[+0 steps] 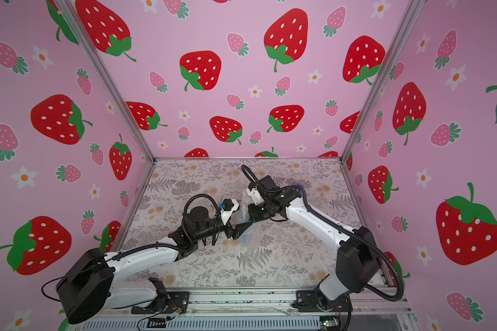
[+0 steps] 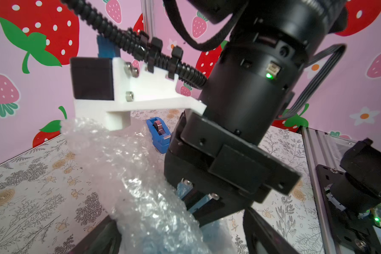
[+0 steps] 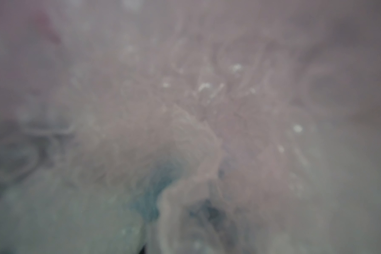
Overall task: Wrap wine glasses in bubble wrap
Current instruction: Wrap the wine glass in bubble wrap.
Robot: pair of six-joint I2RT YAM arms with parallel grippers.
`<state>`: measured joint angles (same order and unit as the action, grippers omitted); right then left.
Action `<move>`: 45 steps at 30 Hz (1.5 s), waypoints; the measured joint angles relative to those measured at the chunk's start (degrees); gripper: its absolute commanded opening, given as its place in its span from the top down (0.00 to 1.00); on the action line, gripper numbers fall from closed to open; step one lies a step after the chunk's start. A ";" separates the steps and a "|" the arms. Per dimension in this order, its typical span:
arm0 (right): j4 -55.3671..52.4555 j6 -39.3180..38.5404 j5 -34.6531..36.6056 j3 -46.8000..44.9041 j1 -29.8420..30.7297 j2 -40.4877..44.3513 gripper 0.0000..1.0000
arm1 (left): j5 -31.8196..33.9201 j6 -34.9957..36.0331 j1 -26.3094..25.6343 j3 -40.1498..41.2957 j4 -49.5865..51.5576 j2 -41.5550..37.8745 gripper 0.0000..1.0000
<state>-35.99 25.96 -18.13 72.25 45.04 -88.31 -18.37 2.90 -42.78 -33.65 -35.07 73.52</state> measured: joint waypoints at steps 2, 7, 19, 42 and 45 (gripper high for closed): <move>0.22 0.31 -0.39 0.00 0.22 -0.07 0.77 | -0.50 0.07 0.37 -0.04 0.96 -0.15 0.28; 0.33 1.05 -1.31 0.02 0.42 -0.22 0.73 | -5.25 -0.55 3.43 -0.42 3.43 0.15 0.54; -3.96 1.16 -2.36 0.57 -0.90 2.69 0.65 | -15.96 1.95 7.54 -2.86 9.49 1.20 0.61; -6.84 0.24 -6.29 11.08 -8.46 -0.04 0.62 | -16.87 17.94 6.88 -10.99 30.53 1.09 0.66; -6.36 -1.20 -7.80 12.48 -7.32 -2.25 0.63 | -17.31 18.73 6.88 -11.30 31.06 1.33 0.66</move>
<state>-42.35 24.75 -25.93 84.73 37.71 -90.56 -35.68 21.63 -35.90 -44.95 -4.01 74.85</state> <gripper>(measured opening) 0.374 0.340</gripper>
